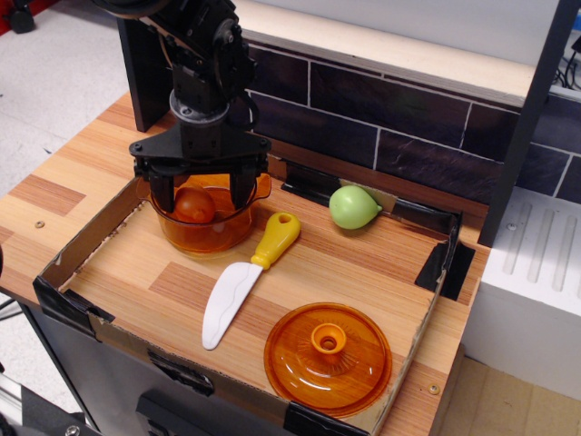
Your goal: Take carrot out of pot
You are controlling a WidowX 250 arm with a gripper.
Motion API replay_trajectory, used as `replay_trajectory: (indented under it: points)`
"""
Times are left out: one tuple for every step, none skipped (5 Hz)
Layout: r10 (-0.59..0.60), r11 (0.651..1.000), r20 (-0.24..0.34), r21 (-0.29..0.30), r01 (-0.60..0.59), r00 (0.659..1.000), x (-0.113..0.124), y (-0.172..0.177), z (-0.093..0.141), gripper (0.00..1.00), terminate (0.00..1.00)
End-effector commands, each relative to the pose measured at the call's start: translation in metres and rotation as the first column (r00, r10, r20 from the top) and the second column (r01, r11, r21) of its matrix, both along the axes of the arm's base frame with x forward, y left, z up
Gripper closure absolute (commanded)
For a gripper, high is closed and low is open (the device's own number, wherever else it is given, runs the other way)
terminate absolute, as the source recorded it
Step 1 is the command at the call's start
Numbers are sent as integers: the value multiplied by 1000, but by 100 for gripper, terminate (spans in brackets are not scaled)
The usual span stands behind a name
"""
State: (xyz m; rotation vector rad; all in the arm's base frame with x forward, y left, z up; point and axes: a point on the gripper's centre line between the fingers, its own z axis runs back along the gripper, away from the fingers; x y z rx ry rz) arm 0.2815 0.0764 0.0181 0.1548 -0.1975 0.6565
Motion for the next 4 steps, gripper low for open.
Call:
replay_trajectory:
  points:
    - [11, 1000, 12, 11, -11, 1000, 0, -1, 0, 0, 0]
    - [20, 1000, 16, 4, -20, 1000, 1, -1, -1, 100, 0]
    - [32, 999, 36, 8, -32, 999, 2, -2, 4, 100, 0]
    - [61, 998, 87, -7, -61, 994, 3, -2, 16, 100, 0]
